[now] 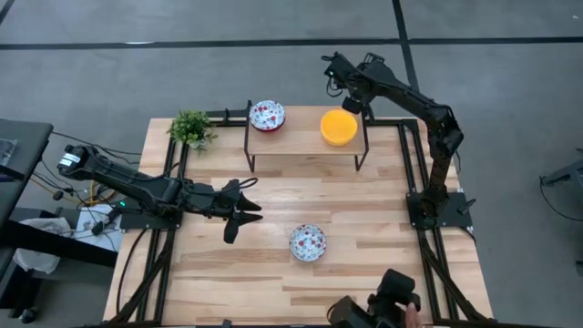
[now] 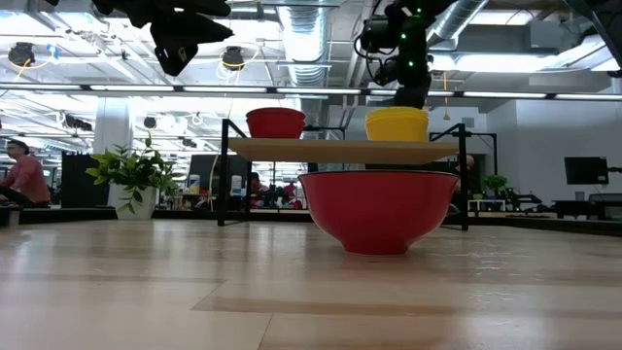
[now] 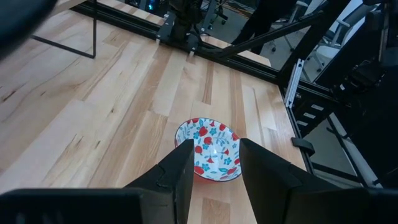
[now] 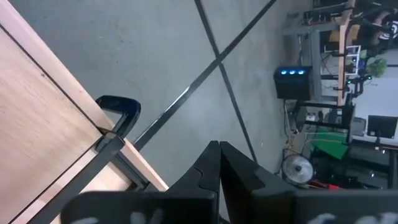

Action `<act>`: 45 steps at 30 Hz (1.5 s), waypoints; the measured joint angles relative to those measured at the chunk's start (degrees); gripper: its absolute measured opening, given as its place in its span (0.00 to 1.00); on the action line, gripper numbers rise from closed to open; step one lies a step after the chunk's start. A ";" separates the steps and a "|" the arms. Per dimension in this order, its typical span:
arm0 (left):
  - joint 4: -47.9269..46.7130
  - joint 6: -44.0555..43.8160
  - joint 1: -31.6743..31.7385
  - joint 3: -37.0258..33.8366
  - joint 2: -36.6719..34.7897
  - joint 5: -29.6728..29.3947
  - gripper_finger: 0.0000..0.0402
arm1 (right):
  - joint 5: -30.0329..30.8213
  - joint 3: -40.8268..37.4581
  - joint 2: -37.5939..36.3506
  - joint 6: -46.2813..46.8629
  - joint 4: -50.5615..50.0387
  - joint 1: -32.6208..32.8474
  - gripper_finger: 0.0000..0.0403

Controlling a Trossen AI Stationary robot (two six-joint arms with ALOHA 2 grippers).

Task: Pick & Place Mini bowls
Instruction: Stack the red and blue bowl on top of the other red and blue bowls on the shelf

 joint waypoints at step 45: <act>-0.02 0.68 0.02 0.00 0.00 1.85 0.31 | -54.67 -41.34 -50.54 16.33 33.35 26.80 0.00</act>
